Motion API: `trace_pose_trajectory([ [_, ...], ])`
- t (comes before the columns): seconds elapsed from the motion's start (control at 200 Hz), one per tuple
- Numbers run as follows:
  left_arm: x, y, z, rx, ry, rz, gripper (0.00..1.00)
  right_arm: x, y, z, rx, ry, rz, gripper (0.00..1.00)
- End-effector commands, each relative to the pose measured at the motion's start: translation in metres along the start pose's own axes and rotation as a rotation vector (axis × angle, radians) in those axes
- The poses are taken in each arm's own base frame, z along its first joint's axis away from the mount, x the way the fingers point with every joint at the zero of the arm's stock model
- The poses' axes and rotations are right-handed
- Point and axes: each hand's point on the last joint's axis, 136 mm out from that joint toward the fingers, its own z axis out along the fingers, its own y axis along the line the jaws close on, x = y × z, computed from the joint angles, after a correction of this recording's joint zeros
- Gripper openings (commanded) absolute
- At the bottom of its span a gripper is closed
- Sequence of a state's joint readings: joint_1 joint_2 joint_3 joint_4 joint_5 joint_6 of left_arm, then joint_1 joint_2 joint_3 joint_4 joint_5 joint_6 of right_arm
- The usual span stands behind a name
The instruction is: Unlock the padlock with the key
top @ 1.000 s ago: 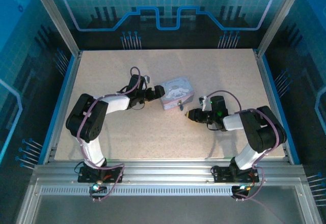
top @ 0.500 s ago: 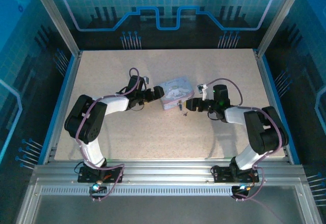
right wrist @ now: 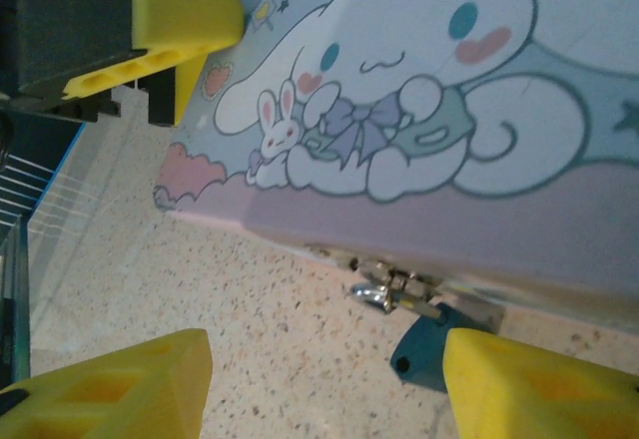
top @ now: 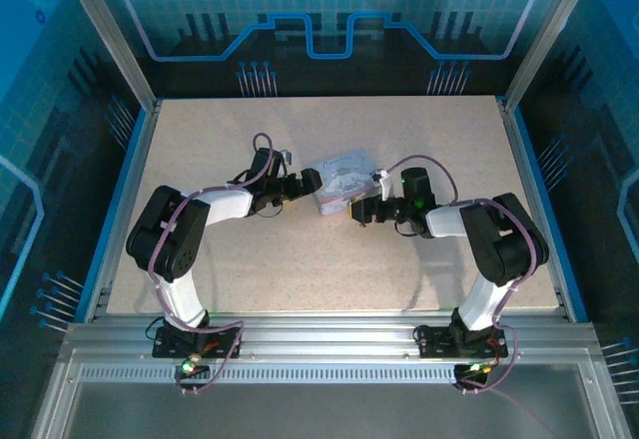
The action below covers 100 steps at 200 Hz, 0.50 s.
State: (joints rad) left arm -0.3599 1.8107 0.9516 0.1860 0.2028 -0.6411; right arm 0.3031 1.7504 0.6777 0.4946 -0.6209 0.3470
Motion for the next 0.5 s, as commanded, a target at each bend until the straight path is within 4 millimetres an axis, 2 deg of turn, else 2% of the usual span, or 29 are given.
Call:
trace_pose_trajectory([
  [0.0,0.0275,0.0243,-0.0009,-0.076,0.088,-0.037,0.99,-0.0049,-0.0019,0.0061,0.021,-0.001,-0.04,0.64],
  [0.145,0.0277,0.0232,-0.0018,-0.074,0.087,-0.035,0.99,-0.0039,-0.0067,0.0051,0.055,0.008,-0.046,0.64],
  [0.495,0.0274,0.0214,-0.0019,-0.069,0.086,-0.036,0.99,-0.0038,0.0001,0.0131,0.016,0.027,-0.065,0.61],
])
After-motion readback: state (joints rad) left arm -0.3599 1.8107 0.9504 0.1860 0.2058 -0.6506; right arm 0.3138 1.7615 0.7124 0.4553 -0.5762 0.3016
